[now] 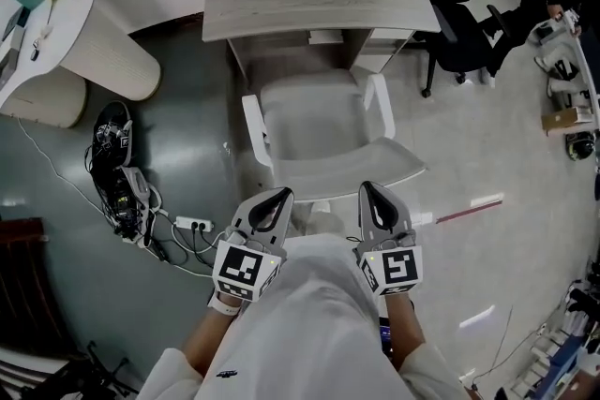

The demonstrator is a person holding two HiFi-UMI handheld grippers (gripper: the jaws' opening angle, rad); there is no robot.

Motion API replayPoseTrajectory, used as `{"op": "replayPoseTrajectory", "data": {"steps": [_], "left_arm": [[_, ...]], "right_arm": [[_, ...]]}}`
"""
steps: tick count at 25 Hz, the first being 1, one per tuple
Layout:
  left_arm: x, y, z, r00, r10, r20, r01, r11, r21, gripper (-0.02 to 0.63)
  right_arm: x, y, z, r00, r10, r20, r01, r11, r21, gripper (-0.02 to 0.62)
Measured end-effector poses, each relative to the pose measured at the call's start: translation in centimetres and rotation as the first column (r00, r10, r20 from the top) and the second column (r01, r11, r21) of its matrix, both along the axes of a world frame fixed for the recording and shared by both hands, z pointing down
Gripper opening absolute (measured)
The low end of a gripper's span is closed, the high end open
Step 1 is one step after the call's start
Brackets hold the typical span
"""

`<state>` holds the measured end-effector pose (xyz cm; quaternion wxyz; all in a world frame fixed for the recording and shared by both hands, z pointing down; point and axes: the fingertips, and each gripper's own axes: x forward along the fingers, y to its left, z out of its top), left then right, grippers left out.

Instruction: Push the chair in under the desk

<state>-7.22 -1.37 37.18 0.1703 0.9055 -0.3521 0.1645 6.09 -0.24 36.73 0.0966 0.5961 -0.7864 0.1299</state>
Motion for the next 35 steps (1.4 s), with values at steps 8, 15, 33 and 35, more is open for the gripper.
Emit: {"op": "replayPoseTrajectory", "data": {"steps": [8, 15, 33, 35], "left_arm": [[2.6, 1.3, 3.1, 0.992, 0.110, 0.057, -0.106, 0.993, -0.057, 0.094], [4.5, 2.4, 7.3, 0.958, 0.238, 0.161, -0.218, 0.967, -0.131, 0.133], [6.4, 4.8, 18.9, 0.798, 0.494, 0.345, -0.389, 0.860, -0.331, 0.230], [6.5, 5.0, 19.7, 0.787, 0.505, 0.353, -0.396, 0.854, -0.339, 0.232]], "right_arm": [[0.8, 0.6, 3.0, 0.996, -0.081, -0.030, 0.078, 0.994, -0.078, 0.065], [1.0, 0.9, 6.8, 0.965, -0.257, -0.055, 0.242, 0.950, -0.198, 0.123], [-0.9, 3.8, 18.8, 0.611, -0.759, -0.223, 0.602, 0.629, -0.492, 0.242], [-0.5, 3.9, 20.0, 0.567, -0.782, -0.258, 0.602, 0.607, -0.519, 0.242]]}}
